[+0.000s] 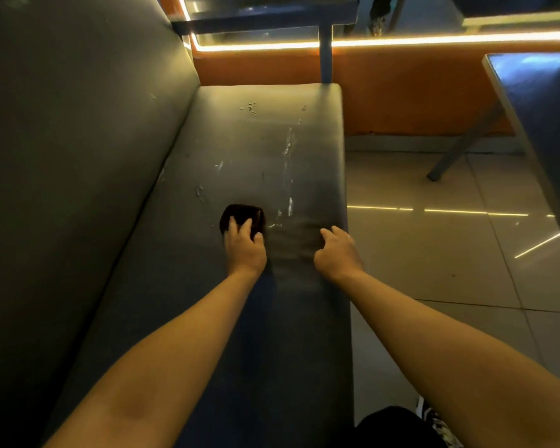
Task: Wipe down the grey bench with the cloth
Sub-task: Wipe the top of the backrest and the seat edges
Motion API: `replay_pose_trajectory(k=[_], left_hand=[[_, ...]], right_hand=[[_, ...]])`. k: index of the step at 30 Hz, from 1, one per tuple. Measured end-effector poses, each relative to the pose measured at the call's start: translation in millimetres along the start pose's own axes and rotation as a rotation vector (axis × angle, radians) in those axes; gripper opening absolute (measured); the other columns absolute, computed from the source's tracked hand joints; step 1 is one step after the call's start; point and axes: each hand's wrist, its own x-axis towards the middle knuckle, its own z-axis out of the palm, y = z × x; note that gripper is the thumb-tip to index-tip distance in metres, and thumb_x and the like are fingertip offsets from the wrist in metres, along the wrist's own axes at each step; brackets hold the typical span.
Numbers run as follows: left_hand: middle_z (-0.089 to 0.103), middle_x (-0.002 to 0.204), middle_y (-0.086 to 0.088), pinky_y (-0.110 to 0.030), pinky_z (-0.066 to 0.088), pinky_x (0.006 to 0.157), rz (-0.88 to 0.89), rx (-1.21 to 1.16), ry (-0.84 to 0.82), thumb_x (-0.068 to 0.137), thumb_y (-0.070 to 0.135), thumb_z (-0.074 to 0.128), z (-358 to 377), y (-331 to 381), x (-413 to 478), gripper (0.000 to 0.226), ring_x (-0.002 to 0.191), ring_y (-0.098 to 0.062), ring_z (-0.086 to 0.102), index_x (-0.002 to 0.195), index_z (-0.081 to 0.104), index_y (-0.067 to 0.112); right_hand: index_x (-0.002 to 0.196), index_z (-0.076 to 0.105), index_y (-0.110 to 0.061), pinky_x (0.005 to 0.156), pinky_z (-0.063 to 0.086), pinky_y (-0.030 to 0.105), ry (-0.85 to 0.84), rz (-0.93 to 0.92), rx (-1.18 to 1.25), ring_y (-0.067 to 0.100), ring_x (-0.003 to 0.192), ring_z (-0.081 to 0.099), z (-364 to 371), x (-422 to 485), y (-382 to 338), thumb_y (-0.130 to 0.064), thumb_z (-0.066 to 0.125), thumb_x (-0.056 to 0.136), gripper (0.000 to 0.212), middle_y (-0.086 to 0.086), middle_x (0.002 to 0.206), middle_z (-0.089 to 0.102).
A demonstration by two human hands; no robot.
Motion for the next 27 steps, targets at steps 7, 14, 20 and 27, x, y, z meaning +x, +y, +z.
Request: replay_pose_trajectory(k=[7, 14, 20, 27], left_hand=[[0.028, 0.162, -0.011, -0.04, 0.024, 0.12, 0.135, 0.05, -0.03, 0.104, 0.013, 0.047, 41.0, 24.4, -3.5, 0.038, 0.15, -0.031, 0.024, 0.142, 0.054, 0.009], [0.031, 0.157, -0.01, -0.043, 0.035, 0.116, 0.27, 0.088, -0.192, 0.102, 0.017, 0.052, 63.1, 46.9, -29.1, 0.038, 0.142, -0.031, 0.032, 0.14, 0.055, 0.015], [0.037, 0.151, -0.01, -0.046, 0.042, 0.11, 0.456, 0.289, -0.191, 0.096, 0.003, 0.06, 39.6, 30.1, -12.7, 0.051, 0.14, -0.032, 0.032, 0.144, 0.055, 0.018], [0.014, 0.167, -0.013, -0.044, 0.021, 0.123, 0.165, 0.219, -0.053, 0.105, 0.005, 0.036, 19.7, 6.4, 9.4, 0.053, 0.153, -0.034, 0.012, 0.157, 0.033, 0.014]], right_hand=[[0.135, 0.057, -0.016, 0.1, 0.049, 0.045, 0.017, -0.03, -0.138, 0.031, 0.121, 0.053, -2.8, 7.6, -1.0, -0.019, 0.053, 0.098, 0.038, 0.009, 0.13, 0.056], [0.108, 0.066, -0.028, 0.084, 0.056, 0.042, 0.027, 0.019, -0.062, 0.023, 0.091, 0.062, -11.5, 7.5, 1.0, -0.024, 0.058, 0.097, 0.014, 0.002, 0.1, 0.067], [0.135, 0.059, -0.024, 0.093, 0.05, 0.042, -0.008, 0.04, -0.246, 0.03, 0.117, 0.06, -14.0, 5.9, -8.1, -0.019, 0.046, 0.104, 0.034, 0.008, 0.127, 0.062], [0.142, 0.055, -0.022, 0.103, 0.05, 0.048, -0.044, -0.006, -0.185, 0.034, 0.126, 0.055, -12.6, 8.8, 1.1, -0.018, 0.049, 0.103, 0.04, 0.008, 0.138, 0.058]])
